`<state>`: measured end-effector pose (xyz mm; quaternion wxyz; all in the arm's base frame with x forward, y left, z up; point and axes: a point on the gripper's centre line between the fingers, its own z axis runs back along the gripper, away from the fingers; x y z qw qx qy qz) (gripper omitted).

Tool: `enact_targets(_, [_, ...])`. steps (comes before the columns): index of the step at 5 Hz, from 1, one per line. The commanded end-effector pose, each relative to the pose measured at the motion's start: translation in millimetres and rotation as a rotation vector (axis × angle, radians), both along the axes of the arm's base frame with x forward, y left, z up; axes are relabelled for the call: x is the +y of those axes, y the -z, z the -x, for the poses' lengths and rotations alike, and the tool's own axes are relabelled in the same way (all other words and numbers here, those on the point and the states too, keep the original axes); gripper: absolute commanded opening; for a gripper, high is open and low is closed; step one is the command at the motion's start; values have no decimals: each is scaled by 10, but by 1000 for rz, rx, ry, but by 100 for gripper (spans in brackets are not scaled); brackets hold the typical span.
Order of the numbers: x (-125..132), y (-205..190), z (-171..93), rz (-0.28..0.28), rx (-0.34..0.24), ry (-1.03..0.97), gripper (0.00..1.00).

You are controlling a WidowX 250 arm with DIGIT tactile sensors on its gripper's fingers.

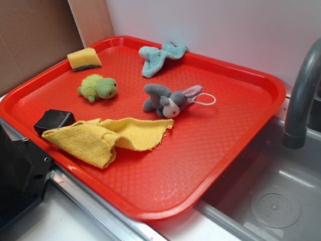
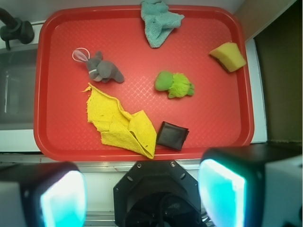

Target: Grab the blue cloth.

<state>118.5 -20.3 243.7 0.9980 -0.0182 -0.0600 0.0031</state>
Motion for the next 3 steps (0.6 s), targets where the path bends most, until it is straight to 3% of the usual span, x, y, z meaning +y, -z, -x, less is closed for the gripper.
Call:
enact_targets(1, [0, 0, 0, 0, 0, 0, 100])
enact_targets(2, [262, 318, -500, -86, 82, 17, 100])
enact_targets(3, [469, 687, -1002, -103, 122, 74, 100])
